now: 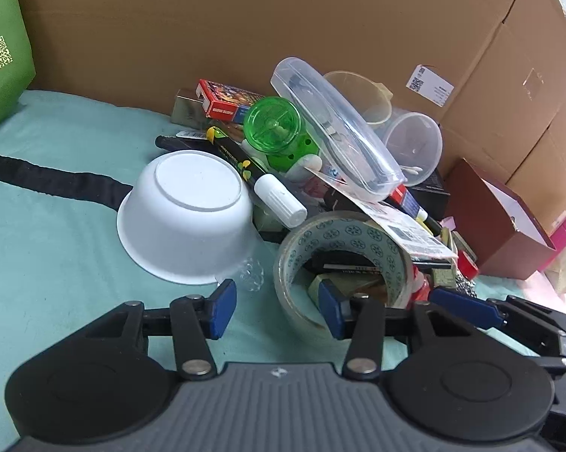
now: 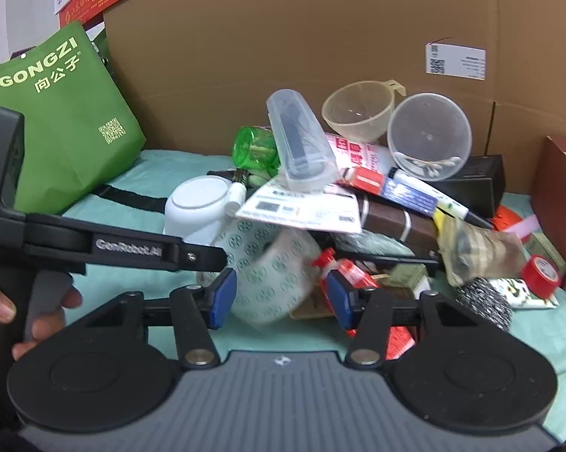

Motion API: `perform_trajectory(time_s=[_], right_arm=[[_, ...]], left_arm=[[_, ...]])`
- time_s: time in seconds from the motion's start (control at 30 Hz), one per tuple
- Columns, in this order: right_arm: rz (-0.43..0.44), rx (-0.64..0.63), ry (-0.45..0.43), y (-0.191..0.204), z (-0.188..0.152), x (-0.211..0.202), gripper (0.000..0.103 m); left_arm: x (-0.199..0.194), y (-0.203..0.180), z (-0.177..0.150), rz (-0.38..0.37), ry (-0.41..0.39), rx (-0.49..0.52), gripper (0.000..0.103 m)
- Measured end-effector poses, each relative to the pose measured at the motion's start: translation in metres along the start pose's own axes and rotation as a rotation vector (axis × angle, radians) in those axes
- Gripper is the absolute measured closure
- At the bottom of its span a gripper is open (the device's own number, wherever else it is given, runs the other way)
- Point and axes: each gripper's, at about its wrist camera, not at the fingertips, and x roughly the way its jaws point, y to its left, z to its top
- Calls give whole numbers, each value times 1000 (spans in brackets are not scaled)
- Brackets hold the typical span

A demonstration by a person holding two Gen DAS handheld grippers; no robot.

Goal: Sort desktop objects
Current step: 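Close both tools on the rim of the clear tape roll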

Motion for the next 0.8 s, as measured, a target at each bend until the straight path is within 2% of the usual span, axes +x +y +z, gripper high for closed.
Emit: perform_trajectory(time_s=[0.17,0.27,0.3,0.33,0.4,0.43,0.5,0.63,0.8], right_arm=[[4,5,16,5,6,18,59],[-29,-18,8,8,5,23,60],[-39,-23,5,9,5,24,61],[-44,-25,2,8,5,23,63],[-56,-21,10,5,5,19,69],[-61,-16,16,1,4,16,76],[-48,11,34,-8,2,9,80],[-11,2,46,-13,-7,-20,81],[33,32,60,-33,-26,-73,81]], left_arm=[[15,2,5,-23,35,-22,56],[22,-3,6,-59,54,-26,75],[23,-6,7,-48,56,-25,76],[25,-9,7,-26,58,-21,85],[23,-14,6,-1,68,-10,94],[19,-16,4,-9,75,-12,94],[7,-25,-1,-11,77,-2,93],[-21,-54,-14,16,72,62,92],[-48,-89,-36,-31,134,148,89]])
